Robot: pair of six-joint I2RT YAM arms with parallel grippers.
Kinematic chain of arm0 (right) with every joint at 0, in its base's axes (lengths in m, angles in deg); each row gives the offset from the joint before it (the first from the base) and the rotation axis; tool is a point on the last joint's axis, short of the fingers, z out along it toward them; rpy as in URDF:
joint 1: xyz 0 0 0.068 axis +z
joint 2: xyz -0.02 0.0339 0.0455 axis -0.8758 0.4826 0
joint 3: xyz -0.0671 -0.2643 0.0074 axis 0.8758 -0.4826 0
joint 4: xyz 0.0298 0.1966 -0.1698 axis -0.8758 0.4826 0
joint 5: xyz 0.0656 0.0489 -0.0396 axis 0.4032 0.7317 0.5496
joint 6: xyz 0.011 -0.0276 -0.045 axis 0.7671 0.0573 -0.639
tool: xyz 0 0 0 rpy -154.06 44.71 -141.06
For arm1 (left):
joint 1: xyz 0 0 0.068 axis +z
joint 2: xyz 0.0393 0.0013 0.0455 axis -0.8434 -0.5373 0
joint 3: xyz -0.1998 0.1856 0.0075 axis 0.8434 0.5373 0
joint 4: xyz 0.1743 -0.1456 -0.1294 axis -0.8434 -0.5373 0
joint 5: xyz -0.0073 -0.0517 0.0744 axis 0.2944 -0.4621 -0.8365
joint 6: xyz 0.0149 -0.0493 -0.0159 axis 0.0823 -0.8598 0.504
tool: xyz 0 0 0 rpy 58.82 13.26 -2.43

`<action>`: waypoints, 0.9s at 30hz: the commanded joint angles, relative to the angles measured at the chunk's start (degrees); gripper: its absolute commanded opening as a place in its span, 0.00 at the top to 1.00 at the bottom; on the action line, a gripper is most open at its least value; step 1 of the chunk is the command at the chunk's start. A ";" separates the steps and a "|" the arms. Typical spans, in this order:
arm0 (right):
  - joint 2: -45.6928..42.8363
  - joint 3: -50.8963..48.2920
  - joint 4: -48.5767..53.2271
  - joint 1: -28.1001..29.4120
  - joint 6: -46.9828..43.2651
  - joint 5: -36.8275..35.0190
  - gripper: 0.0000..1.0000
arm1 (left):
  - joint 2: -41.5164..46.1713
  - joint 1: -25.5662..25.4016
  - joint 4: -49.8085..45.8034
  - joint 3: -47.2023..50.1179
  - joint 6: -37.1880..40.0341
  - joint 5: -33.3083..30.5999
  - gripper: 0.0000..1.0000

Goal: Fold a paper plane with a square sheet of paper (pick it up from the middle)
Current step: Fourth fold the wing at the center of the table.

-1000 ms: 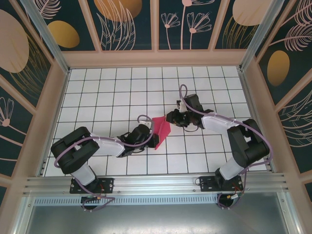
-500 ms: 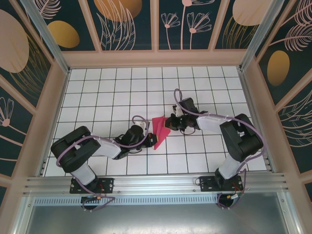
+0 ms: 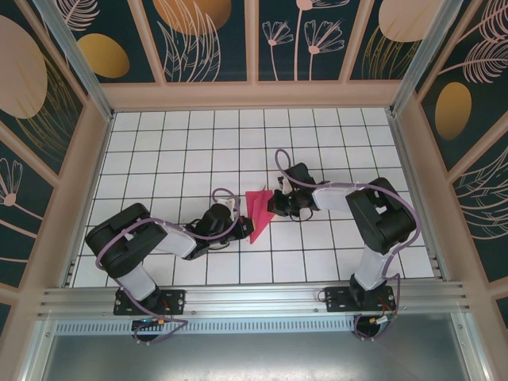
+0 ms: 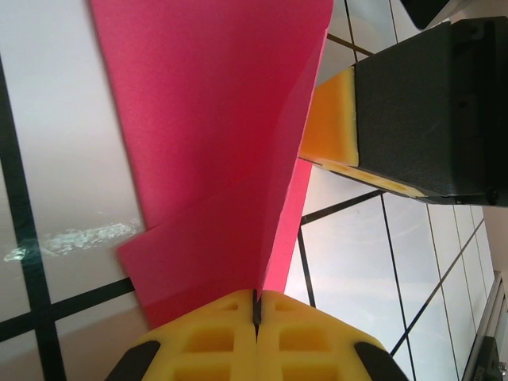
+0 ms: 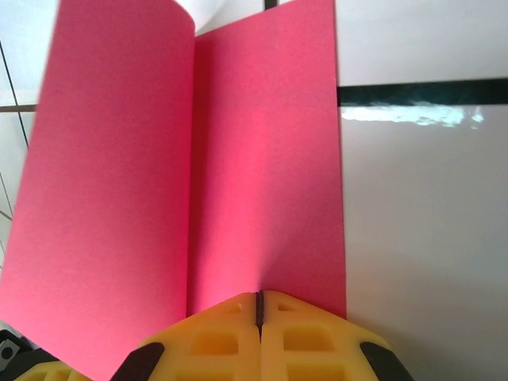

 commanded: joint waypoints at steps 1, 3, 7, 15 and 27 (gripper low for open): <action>2.80 0.18 5.11 1.15 -1.96 -6.01 0.95 | -0.63 0.76 0.72 0.83 -0.33 -0.27 0.97; 2.66 0.16 5.36 1.18 -2.05 -6.29 0.95 | -0.82 1.27 0.83 0.83 -0.04 0.19 0.97; 2.83 0.45 6.30 1.24 -2.48 -7.17 0.95 | -0.09 1.95 2.20 1.75 -0.43 -0.36 0.97; 2.84 1.41 7.15 1.28 -3.01 -7.51 0.95 | -0.79 2.42 3.11 1.62 -0.49 0.66 0.97; 2.94 2.09 7.91 1.36 -3.94 -7.44 0.95 | -1.42 3.94 2.07 1.97 0.22 1.44 0.96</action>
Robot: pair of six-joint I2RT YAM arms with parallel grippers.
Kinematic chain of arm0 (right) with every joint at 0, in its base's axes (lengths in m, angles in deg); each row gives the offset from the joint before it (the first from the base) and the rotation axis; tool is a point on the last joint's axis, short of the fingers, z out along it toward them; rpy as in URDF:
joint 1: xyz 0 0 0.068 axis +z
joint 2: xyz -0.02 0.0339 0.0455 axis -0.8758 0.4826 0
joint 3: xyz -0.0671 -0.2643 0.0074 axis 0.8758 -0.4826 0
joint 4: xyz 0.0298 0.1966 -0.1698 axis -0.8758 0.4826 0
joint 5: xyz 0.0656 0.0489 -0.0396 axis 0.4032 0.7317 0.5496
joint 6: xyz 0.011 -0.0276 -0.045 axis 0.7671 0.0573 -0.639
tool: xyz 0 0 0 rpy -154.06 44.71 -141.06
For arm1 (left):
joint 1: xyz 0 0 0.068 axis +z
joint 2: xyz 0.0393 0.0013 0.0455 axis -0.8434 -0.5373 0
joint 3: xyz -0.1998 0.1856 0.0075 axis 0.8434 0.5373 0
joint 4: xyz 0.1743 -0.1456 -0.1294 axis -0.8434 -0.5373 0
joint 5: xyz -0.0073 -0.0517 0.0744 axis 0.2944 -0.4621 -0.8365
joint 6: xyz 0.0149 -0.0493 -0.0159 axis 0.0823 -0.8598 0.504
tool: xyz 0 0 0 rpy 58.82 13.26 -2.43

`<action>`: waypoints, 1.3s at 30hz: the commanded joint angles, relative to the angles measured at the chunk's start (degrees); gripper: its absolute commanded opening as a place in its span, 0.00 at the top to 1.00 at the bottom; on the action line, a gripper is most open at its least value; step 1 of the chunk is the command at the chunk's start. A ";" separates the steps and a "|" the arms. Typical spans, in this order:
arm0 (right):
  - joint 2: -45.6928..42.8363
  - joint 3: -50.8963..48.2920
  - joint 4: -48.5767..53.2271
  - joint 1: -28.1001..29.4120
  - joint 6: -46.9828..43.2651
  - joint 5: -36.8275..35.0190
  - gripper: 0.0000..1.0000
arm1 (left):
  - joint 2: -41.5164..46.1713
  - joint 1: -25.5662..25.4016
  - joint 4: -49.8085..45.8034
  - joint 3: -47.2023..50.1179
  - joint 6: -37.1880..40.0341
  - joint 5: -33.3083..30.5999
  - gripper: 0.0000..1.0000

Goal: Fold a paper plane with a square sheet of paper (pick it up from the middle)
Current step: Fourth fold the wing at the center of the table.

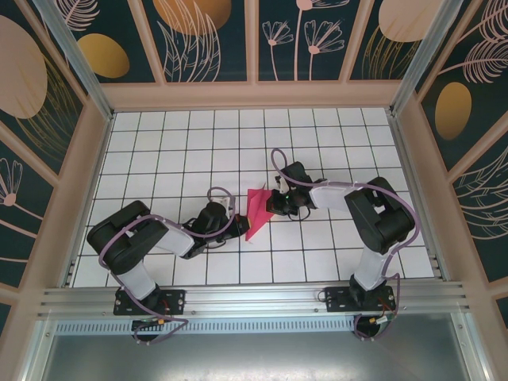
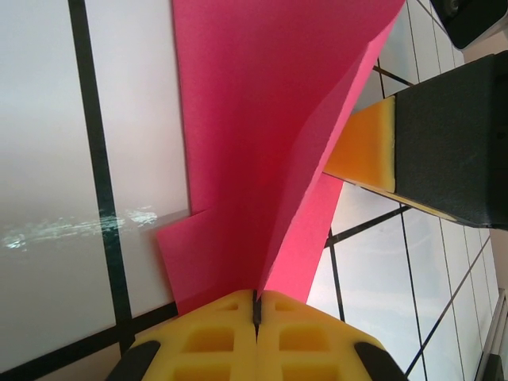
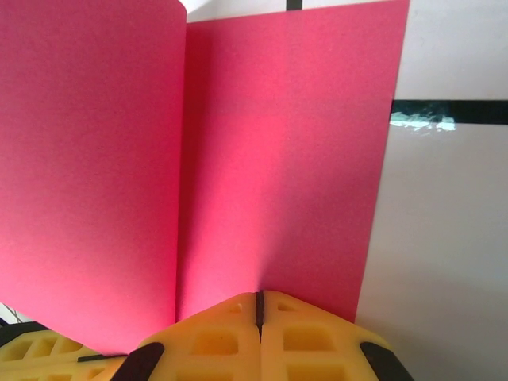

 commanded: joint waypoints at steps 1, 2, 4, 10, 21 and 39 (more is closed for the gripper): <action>2.59 -0.03 4.71 0.34 -1.62 -5.08 0.95 | -0.22 1.00 0.03 0.66 0.53 0.69 0.96; 2.64 0.06 4.90 0.40 -1.78 -5.22 0.95 | -0.11 1.11 -0.05 0.58 0.56 0.85 0.96; 2.80 0.16 5.19 0.38 -2.06 -5.50 0.95 | 0.05 1.56 -0.73 0.02 1.55 1.73 0.95; 3.11 0.38 5.44 0.39 -3.49 -5.55 0.96 | 0.81 1.73 -4.64 -2.25 4.54 4.38 0.94; 4.21 1.69 5.05 0.22 -7.49 -5.10 0.96 | 1.89 2.65 -6.02 -3.58 4.86 8.39 0.94; 5.19 2.98 5.45 0.03 -9.27 -3.77 0.96 | -0.76 4.44 -0.70 -1.30 2.93 9.00 0.94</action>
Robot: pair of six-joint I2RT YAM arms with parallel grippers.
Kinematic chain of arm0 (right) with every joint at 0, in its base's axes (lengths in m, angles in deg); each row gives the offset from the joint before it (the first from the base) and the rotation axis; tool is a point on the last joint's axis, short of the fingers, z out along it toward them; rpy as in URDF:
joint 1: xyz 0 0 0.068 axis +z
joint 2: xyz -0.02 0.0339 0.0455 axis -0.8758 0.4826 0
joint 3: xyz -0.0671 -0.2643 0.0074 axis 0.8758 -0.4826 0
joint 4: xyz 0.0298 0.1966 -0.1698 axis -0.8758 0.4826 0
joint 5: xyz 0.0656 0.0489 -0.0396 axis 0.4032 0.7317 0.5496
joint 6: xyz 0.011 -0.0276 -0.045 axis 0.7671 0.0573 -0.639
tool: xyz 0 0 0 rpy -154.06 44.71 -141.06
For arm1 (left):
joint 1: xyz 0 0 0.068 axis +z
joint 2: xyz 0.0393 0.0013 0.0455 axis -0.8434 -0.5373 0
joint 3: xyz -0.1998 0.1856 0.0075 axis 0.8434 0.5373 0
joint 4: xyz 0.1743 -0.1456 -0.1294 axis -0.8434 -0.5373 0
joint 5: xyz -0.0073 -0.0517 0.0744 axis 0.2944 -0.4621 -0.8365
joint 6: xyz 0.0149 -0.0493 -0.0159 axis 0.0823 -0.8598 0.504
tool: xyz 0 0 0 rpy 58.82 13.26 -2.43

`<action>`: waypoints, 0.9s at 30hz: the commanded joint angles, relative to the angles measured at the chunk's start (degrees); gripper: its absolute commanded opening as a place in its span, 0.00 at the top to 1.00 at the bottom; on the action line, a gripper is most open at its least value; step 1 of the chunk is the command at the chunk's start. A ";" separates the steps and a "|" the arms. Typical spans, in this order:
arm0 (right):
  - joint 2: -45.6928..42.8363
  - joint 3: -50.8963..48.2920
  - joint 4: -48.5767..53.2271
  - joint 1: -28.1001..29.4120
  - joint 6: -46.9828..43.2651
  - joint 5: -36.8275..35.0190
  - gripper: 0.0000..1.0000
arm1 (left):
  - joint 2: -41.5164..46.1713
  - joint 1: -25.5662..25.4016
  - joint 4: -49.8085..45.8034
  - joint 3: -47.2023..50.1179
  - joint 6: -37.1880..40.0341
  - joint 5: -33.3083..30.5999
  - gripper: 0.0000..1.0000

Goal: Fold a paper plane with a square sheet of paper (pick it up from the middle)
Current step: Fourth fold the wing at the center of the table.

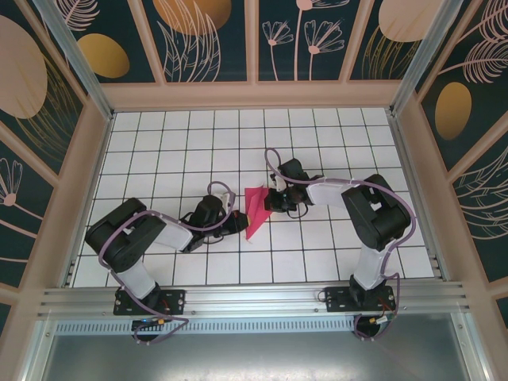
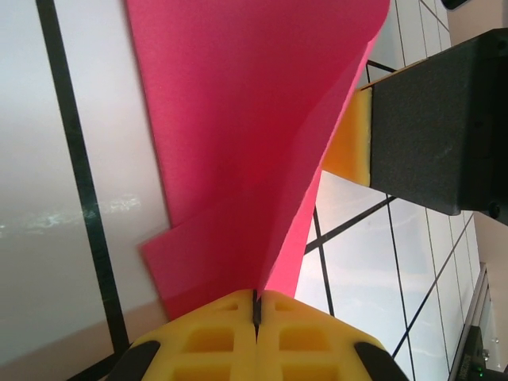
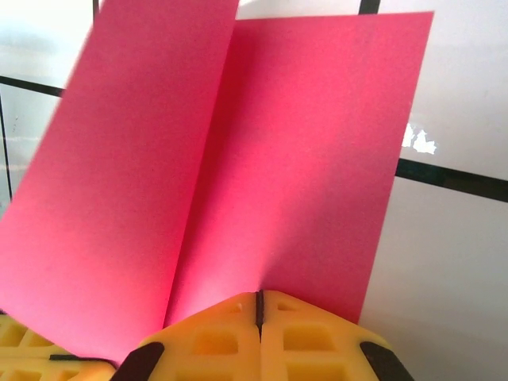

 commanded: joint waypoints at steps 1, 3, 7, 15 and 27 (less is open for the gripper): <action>3.13 -0.32 3.53 -0.21 -1.22 -3.32 0.96 | -0.60 0.36 2.11 0.97 -0.57 0.62 0.94; 3.03 -0.23 3.52 -0.20 -1.09 -3.20 0.96 | -0.55 0.37 3.26 1.67 -1.26 0.29 0.94; 2.90 0.10 3.21 -0.21 -0.68 -2.63 0.95 | -3.16 0.40 4.46 2.47 -2.28 0.05 0.96; 1.53 1.45 1.58 -0.07 1.25 -0.19 0.90 | -4.30 0.36 5.42 3.13 -3.59 -0.93 0.98; -6.05 -1.28 -8.25 0.47 7.70 6.74 0.90 | -4.80 0.35 5.44 3.84 -4.37 -1.47 1.00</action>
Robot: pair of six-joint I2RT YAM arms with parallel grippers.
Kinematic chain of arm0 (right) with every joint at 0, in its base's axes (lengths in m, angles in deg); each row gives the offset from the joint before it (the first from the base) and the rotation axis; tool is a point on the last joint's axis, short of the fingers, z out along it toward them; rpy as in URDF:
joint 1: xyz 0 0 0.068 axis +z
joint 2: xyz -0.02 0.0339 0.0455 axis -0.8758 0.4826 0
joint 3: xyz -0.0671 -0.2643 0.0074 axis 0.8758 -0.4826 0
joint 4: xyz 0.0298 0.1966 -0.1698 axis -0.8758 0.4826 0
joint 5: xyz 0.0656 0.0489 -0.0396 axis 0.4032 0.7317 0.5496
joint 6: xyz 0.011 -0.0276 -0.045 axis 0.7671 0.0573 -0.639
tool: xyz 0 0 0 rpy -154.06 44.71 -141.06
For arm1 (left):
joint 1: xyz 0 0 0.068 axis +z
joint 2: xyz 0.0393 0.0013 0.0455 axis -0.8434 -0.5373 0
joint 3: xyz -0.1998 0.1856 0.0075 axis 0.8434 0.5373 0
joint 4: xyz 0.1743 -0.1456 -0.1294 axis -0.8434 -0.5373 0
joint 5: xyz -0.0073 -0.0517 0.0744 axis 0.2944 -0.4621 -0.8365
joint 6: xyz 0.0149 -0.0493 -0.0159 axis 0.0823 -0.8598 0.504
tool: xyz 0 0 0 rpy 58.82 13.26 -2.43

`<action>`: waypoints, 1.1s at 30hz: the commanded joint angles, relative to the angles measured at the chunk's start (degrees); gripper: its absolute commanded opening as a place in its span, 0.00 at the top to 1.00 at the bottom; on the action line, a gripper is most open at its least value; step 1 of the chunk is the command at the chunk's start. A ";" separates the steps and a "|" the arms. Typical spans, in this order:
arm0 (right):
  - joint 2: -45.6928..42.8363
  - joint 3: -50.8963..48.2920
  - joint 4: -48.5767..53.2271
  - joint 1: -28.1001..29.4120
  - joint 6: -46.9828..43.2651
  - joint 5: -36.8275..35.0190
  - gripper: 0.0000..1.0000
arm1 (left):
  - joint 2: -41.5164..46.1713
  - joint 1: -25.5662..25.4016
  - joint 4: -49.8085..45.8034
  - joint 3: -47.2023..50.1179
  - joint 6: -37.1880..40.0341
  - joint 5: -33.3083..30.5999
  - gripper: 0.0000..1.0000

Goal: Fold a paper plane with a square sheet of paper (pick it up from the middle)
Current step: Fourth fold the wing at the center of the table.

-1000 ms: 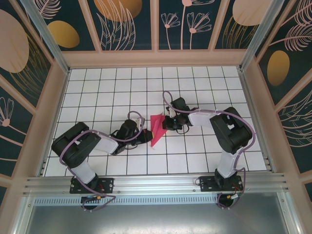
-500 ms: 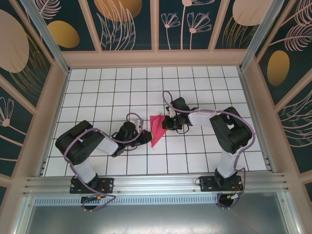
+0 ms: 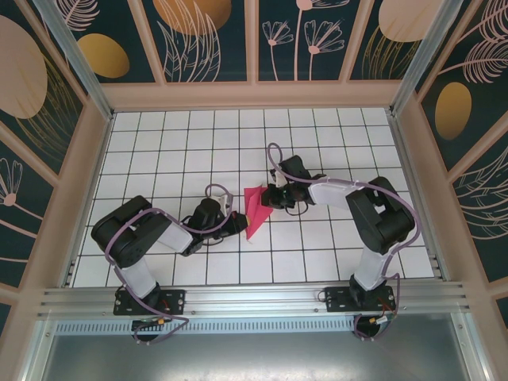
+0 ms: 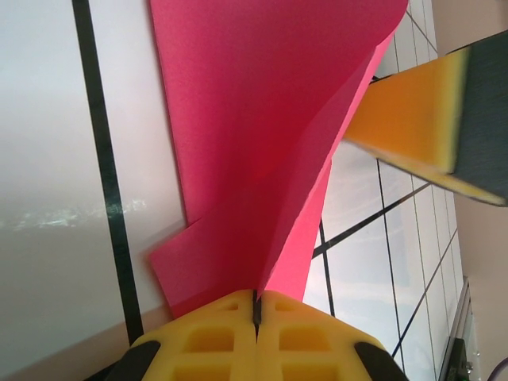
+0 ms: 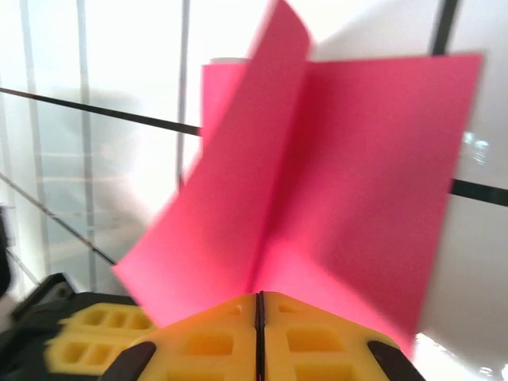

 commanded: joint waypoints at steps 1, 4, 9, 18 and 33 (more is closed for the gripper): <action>-2.85 -1.41 -5.52 0.65 3.12 3.55 0.90 | -2.03 0.31 -2.20 1.41 -0.77 -0.99 1.00; -1.98 -1.54 -6.71 1.32 3.96 4.87 0.92 | -2.09 0.36 -2.07 1.45 -0.88 -0.72 1.00; 0.36 -1.15 -7.53 1.99 4.89 4.95 0.93 | -2.21 0.39 -1.67 1.66 -1.10 -0.72 1.00; 4.60 0.82 -7.85 3.23 5.20 5.43 0.93 | -2.03 0.32 -2.20 1.50 -0.88 -0.72 1.00; 6.46 2.16 -5.58 3.26 4.98 1.97 0.93 | 1.50 0.37 -7.75 0.28 0.45 -3.09 0.85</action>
